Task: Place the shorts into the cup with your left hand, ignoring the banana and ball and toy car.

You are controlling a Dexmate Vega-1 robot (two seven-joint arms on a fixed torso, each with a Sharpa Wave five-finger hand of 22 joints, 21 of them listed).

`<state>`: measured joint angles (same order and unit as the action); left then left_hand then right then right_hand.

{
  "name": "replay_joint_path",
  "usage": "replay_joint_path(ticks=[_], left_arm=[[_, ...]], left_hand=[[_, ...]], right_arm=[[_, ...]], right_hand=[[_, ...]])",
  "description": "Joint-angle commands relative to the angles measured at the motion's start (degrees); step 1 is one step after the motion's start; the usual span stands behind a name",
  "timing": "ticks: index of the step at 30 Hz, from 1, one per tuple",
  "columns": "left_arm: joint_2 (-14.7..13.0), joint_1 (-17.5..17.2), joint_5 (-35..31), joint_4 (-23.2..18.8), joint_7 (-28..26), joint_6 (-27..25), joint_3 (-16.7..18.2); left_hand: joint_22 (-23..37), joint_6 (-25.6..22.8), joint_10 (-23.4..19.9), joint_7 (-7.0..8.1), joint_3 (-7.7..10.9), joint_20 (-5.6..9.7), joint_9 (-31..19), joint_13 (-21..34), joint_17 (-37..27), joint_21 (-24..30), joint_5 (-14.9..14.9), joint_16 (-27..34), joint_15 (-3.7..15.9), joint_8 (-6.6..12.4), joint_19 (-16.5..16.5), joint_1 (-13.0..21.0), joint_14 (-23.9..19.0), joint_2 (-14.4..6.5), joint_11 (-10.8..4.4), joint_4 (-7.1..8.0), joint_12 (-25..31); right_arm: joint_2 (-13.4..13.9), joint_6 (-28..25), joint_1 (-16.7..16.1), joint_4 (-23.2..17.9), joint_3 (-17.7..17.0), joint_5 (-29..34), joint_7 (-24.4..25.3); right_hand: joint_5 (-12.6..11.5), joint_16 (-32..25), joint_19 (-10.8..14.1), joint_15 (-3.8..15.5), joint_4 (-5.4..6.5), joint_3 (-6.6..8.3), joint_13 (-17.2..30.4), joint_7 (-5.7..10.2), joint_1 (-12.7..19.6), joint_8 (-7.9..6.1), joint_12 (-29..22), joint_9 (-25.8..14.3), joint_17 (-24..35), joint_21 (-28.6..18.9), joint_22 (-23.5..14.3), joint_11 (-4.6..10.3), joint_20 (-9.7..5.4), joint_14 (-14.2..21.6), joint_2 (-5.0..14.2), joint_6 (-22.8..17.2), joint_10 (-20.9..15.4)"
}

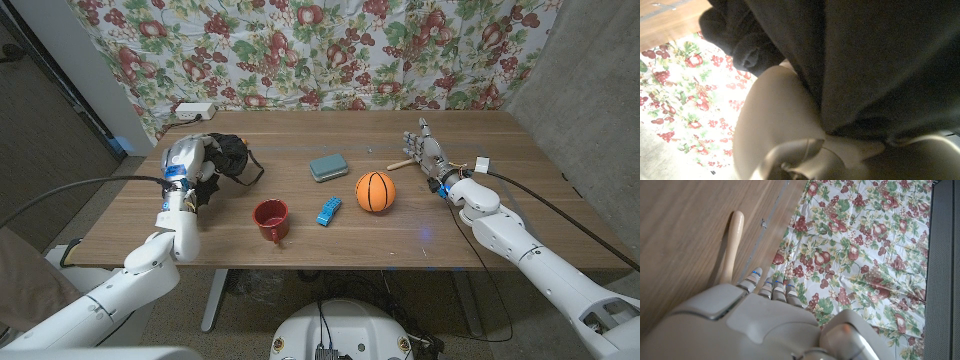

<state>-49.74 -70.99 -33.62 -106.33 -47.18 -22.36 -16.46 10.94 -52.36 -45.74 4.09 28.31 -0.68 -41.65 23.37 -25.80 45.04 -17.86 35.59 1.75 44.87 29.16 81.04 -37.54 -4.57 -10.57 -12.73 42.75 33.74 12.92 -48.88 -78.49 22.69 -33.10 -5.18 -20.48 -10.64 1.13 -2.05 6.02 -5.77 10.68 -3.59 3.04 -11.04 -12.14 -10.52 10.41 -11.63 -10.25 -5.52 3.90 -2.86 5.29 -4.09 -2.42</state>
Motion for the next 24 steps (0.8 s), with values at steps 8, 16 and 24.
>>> replay_joint_path(ticks=[8, 16, 24], left_arm=[[-0.9, -1.8, -1.0, -2.7, -4.1, 2.6, 1.8], [-0.9, -1.7, -1.1, -2.9, -4.0, 3.3, 1.5], [-0.4, -0.4, -1.9, -2.5, -4.7, 3.8, 0.0]], left_hand=[[21.8, -0.8, -0.9, -0.25, 4.13, 12.97, -0.2, 20.3, -23.9, 18.0, -0.3, -0.2, 10.31, 0.32, 3.3, 0.1, -14.0, -0.4, -0.04, 3.0, 0.3], [21.5, -1.1, -1.1, -0.12, 4.65, 12.96, 0.0, 20.2, -24.1, 17.7, -0.4, -0.2, 10.25, 0.28, 3.2, -0.1, -14.1, -0.2, -0.18, 3.02, 0.2], [21.3, -1.4, -1.4, -0.34, 5.26, 12.94, 0.4, 20.0, -24.3, 17.8, -0.4, -0.3, 10.3, 0.23, 3.3, -0.4, -14.3, 0.0, -0.3, 3.09, 0.1]], right_arm=[[0.2, 0.5, -0.7, 0.0, -0.2, -0.3, -0.1], [0.1, 0.3, -0.3, 0.4, -0.2, -0.4, -0.2], [-0.1, 0.2, 0.1, 0.9, -0.2, -0.4, -0.1]], right_hand=[[0.1, -0.1, 0.1, 0.38, 0.23, -0.13, 0.1, -0.08, -0.1, -0.04, -0.3, -0.2, 0.1, 0.2, -0.2, -0.14, 0.41, 0.0, 0.42, -0.5, -0.3], [0.1, -0.1, 0.1, 0.38, 0.23, -0.12, 0.1, -0.13, -0.1, -0.02, -0.3, -0.2, 0.1, 0.3, -0.2, -0.12, 0.43, 0.0, 0.42, -0.4, -0.2], [0.1, -0.1, 0.1, 0.4, 0.23, -0.11, 0.1, -0.1, -0.1, -0.02, -0.3, -0.2, 0.1, 0.3, -0.2, -0.14, 0.47, 0.0, 0.45, -0.4, -0.3]])
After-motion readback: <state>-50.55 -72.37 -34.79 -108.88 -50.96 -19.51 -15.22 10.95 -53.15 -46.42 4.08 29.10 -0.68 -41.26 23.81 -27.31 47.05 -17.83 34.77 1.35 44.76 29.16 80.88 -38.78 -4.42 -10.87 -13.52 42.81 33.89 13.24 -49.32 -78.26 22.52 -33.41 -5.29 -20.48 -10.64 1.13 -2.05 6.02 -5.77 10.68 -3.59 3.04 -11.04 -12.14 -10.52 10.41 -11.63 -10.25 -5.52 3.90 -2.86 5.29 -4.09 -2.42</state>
